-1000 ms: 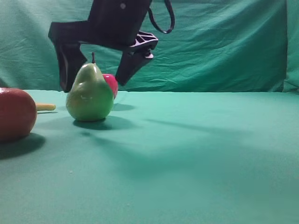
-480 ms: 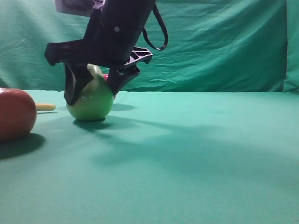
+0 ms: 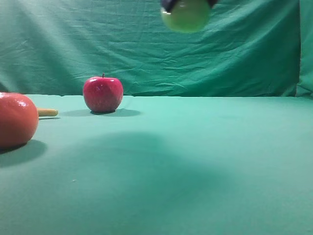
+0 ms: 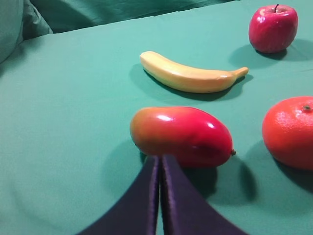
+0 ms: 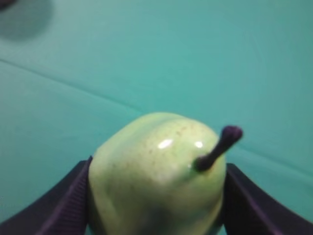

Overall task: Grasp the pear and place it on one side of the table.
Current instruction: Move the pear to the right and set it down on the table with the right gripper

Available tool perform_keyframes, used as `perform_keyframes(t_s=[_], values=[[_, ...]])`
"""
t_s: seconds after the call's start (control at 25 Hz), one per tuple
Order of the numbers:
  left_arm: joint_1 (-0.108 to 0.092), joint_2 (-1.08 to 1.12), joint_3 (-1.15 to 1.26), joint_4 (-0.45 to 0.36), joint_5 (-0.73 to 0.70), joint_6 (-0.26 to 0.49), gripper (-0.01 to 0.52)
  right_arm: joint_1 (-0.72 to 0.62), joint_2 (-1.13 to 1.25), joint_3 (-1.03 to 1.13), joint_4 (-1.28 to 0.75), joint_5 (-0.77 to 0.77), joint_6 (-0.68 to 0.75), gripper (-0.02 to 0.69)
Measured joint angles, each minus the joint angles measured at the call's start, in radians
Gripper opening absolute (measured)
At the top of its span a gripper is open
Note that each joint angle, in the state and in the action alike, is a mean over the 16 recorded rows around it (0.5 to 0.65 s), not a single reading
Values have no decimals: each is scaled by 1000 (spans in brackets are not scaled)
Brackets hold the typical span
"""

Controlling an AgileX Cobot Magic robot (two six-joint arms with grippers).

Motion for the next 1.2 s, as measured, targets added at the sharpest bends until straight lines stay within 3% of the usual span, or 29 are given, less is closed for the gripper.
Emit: perform_keyframes(t_s=[0.28, 0.64, 1.2], values=[[0, 0, 0, 0, 0, 0, 0, -117, 17, 172, -13, -162, 1, 470], [0, 0, 0, 0, 0, 0, 0, -143, 110, 209, -25, -317, -2, 472], [0, 0, 0, 0, 0, 0, 0, -143, 81, 207, -27, -243, -4, 615]])
